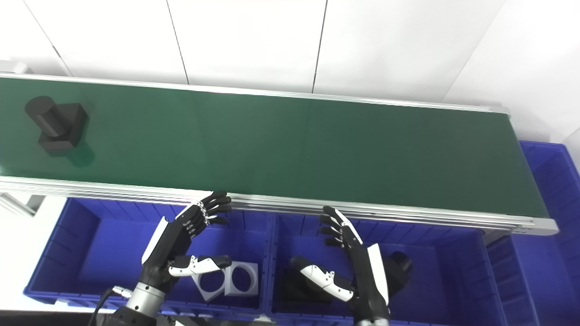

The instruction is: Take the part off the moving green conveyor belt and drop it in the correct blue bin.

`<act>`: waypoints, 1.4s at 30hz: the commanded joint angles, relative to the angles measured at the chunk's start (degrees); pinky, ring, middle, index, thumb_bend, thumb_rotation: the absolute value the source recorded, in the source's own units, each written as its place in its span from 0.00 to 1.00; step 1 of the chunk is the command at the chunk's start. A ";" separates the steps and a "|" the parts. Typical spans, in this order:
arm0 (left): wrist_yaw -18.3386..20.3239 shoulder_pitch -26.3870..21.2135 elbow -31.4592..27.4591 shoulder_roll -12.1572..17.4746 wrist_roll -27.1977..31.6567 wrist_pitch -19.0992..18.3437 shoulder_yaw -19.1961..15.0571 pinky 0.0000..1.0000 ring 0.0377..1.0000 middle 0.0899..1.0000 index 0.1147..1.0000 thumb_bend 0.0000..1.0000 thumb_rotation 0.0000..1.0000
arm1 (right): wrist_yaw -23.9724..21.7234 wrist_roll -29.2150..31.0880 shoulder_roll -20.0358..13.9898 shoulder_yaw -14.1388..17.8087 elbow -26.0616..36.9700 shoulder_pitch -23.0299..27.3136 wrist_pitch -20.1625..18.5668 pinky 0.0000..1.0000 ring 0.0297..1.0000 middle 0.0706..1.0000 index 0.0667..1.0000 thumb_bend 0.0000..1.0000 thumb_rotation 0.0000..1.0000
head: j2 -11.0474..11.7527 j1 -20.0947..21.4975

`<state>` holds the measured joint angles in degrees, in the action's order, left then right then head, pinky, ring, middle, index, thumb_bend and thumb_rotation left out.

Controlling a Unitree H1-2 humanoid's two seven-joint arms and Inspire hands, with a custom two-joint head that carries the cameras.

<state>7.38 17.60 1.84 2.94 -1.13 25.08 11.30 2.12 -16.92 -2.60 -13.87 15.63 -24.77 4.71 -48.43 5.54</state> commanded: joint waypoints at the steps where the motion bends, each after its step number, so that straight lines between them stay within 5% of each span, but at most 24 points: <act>1: -0.18 -0.40 -1.72 -0.10 0.40 1.85 0.10 0.70 0.78 0.80 0.81 0.80 0.30 | -0.04 0.28 0.24 0.02 1.86 0.12 2.43 0.70 0.76 0.80 0.86 0.72 0.49 | -0.01 -0.07; 42: -0.72 -0.70 -1.84 -0.18 0.03 1.85 0.36 0.69 0.77 0.79 0.80 0.80 0.30 | -0.02 0.67 0.27 0.11 1.70 0.27 2.40 0.70 0.76 0.80 0.86 0.72 0.50 | -0.34 -0.06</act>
<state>7.13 17.57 1.61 2.92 -1.14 25.08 11.48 2.11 -16.47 -2.60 -13.84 15.63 -24.69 4.71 -48.69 5.54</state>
